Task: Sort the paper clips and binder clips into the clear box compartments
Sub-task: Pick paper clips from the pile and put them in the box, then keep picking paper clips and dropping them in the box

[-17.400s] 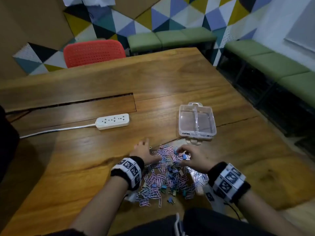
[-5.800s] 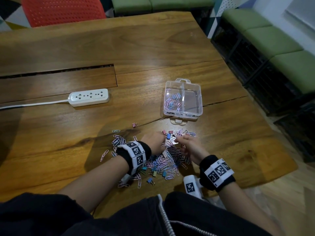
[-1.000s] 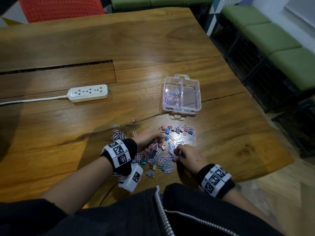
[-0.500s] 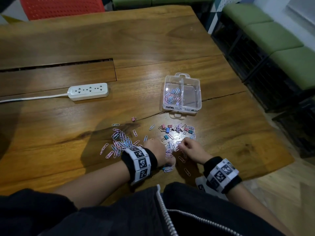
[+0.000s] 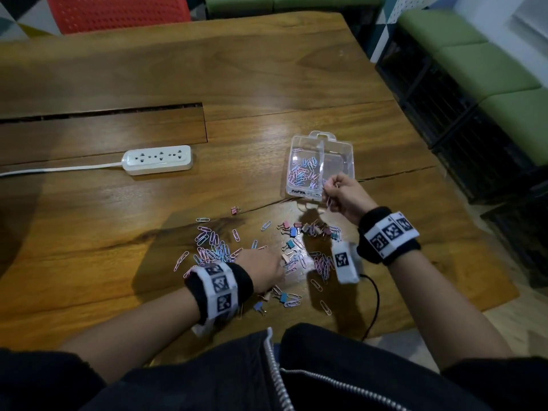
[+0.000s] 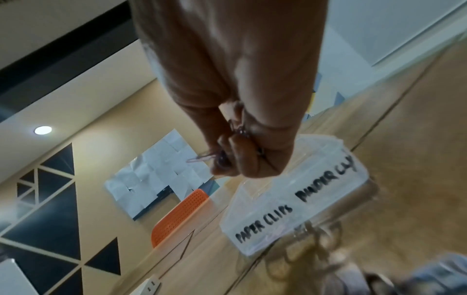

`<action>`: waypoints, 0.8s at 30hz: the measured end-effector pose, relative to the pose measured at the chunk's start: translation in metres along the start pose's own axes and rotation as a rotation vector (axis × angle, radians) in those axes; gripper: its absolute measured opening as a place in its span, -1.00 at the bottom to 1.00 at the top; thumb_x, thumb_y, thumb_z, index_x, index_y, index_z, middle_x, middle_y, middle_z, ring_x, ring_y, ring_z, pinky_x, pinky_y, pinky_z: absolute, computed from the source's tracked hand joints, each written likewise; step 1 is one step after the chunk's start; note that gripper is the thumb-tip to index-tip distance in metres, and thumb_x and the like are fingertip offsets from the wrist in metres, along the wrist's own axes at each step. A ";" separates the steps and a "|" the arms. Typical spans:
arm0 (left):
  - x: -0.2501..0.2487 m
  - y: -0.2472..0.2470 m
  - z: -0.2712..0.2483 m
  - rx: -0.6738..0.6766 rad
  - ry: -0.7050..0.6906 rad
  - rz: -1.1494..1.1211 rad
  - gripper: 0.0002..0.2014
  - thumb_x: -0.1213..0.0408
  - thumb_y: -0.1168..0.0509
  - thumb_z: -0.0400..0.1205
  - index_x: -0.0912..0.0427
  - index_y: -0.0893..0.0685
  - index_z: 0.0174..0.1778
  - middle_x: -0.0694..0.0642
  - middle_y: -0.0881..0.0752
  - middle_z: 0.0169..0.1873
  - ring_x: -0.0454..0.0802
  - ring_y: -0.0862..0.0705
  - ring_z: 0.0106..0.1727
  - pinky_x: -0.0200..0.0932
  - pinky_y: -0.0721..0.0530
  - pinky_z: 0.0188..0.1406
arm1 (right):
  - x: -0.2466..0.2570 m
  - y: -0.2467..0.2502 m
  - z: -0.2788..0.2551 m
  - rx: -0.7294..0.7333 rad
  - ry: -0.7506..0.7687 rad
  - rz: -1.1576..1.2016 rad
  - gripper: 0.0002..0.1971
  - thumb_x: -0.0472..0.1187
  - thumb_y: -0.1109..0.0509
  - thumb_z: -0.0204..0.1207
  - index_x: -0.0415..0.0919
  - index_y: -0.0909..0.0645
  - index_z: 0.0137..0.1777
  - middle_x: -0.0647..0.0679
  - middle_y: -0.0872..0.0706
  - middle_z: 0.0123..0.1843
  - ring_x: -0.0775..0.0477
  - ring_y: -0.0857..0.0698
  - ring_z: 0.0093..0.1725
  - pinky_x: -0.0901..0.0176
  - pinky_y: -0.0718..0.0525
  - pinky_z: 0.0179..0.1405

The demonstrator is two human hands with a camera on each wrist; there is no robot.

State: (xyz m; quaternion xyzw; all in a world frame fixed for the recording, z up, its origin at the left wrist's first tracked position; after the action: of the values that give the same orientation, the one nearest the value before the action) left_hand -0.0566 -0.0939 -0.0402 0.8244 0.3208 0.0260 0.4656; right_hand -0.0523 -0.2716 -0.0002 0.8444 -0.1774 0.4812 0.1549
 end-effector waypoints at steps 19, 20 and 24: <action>0.023 0.137 0.107 -0.071 0.258 -1.017 -0.71 0.24 0.01 0.70 0.21 -0.38 -0.34 0.05 -0.33 -0.48 -0.08 -0.31 -0.56 -0.32 -0.35 -0.69 | 0.029 0.011 0.036 -0.250 0.131 0.084 -0.76 -0.40 -0.08 0.61 -0.39 -0.54 0.14 -0.13 -0.61 0.09 -0.01 -0.58 0.07 0.17 -0.63 0.12; 0.020 0.140 0.113 -0.085 0.266 -1.050 -0.77 0.31 0.01 0.69 0.30 -0.47 -0.20 0.08 -0.35 -0.47 -0.07 -0.36 -0.58 -0.30 -0.43 -0.70 | 0.025 0.016 0.028 -0.269 0.142 0.097 -0.80 -0.41 -0.09 0.60 -0.33 -0.55 0.06 -0.07 -0.61 0.01 0.02 -0.59 0.00 0.21 -0.65 0.02; 0.009 0.147 0.124 -0.143 0.240 -1.051 -0.82 0.35 -0.10 0.68 0.35 -0.57 -0.08 0.09 -0.47 -0.40 -0.06 -0.48 -0.47 -0.24 -0.51 -0.44 | 0.005 0.031 -0.004 -0.334 0.166 0.018 -0.79 -0.41 -0.16 0.56 -0.10 -0.51 -0.17 -0.01 -0.60 -0.10 0.05 -0.59 -0.13 0.28 -0.60 -0.16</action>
State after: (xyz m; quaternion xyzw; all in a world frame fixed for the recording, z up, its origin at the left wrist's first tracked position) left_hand 0.0667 -0.2350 0.0024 0.5106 0.7380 -0.0946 0.4310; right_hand -0.0665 -0.2984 0.0088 0.7628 -0.2490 0.5142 0.3028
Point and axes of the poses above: each hand's wrist, its own z-axis towards the middle knuckle, its own y-axis out of the back of the hand, x = y × z, the point moved 8 cm from there along z, towards the middle knuckle
